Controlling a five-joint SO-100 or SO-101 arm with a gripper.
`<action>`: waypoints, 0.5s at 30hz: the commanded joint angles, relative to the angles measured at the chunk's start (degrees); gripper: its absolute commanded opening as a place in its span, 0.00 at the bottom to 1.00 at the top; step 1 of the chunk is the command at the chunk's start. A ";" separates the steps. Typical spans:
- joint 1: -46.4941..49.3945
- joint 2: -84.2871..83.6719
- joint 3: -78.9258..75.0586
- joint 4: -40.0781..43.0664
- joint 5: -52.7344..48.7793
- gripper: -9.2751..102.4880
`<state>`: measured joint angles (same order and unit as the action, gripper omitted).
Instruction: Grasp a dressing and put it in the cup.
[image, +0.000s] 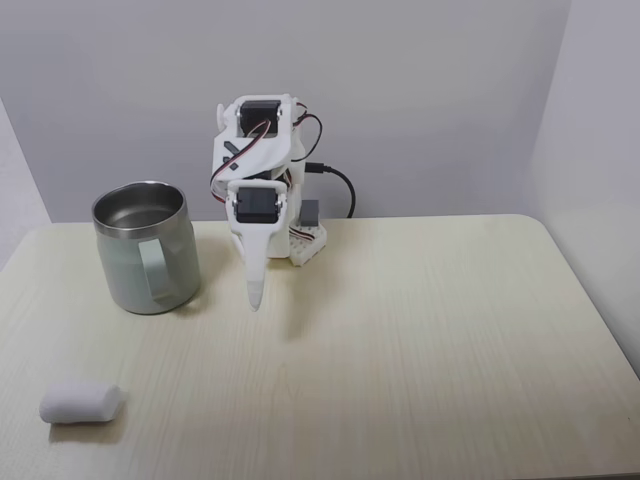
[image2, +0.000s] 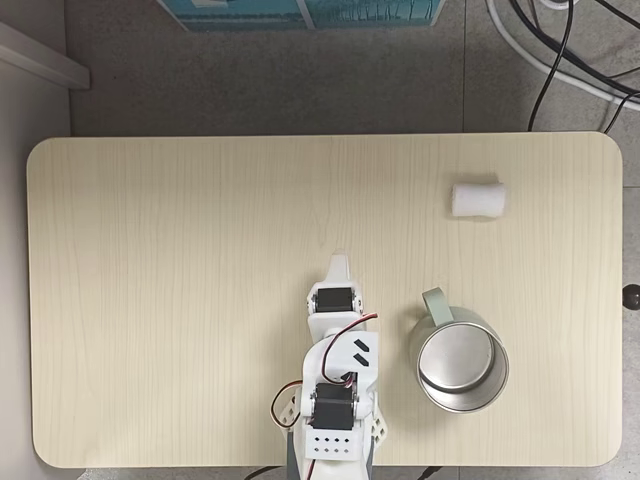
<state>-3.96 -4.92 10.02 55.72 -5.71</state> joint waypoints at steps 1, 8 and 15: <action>-0.26 0.00 0.44 -0.53 0.53 0.08; 0.44 0.00 8.88 5.27 2.55 0.08; 4.04 0.62 21.27 10.37 -0.88 0.08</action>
<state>-1.93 -4.92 24.61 64.34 -5.19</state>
